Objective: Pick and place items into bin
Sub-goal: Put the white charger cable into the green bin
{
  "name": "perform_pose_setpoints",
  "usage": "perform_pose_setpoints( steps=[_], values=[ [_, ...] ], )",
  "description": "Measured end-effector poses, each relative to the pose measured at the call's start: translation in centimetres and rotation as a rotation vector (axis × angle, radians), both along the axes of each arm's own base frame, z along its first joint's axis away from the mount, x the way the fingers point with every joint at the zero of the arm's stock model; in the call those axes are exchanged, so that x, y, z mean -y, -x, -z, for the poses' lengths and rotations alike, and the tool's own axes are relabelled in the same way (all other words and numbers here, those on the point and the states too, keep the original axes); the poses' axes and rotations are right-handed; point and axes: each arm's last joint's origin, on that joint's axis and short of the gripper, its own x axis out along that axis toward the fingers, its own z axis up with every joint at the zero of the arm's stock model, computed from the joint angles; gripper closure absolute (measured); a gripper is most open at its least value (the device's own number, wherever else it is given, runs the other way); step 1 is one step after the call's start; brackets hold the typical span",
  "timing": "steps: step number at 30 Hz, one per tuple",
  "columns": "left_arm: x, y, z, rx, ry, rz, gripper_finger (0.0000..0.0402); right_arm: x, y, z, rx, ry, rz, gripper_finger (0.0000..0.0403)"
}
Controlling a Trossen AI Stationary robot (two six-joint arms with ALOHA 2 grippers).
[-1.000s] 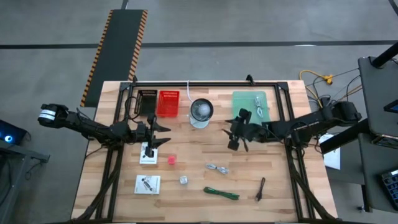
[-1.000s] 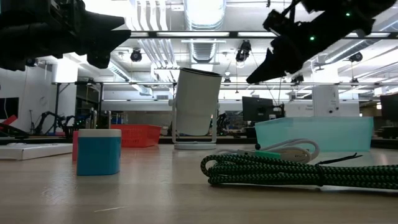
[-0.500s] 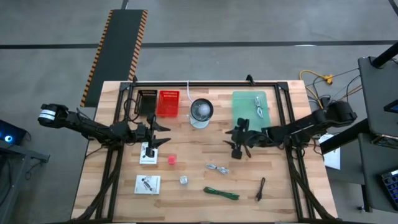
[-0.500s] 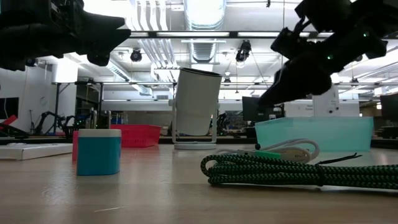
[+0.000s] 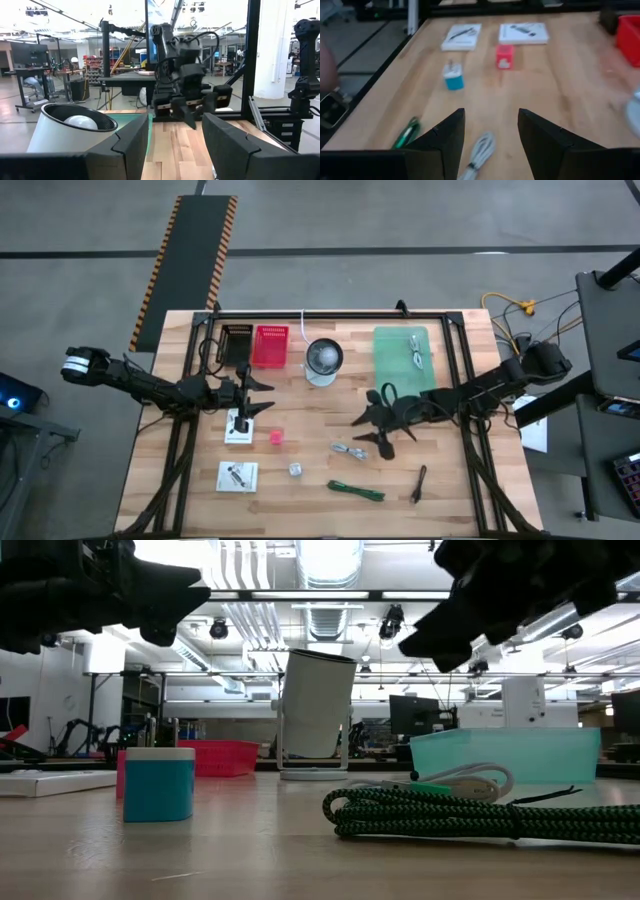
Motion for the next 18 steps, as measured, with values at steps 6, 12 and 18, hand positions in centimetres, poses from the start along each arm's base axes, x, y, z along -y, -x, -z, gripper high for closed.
perform_pose_setpoints(
  steps=[6,12,18],
  values=[
    [0.0,0.0,0.0,0.000,0.000,0.000,0.0230,-1.9,0.4,-0.1,-0.107,-0.004,-0.051,0.0235],
    [0.0,0.0,0.0,0.000,0.000,0.000,0.0230,-3.5,0.8,0.2,-0.152,-0.022,-0.014,0.0235],
    [0.0,0.0,0.0,-0.001,0.000,0.000,0.0230,-4.5,1.3,1.2,-0.183,0.015,0.083,0.0236]
  ],
)
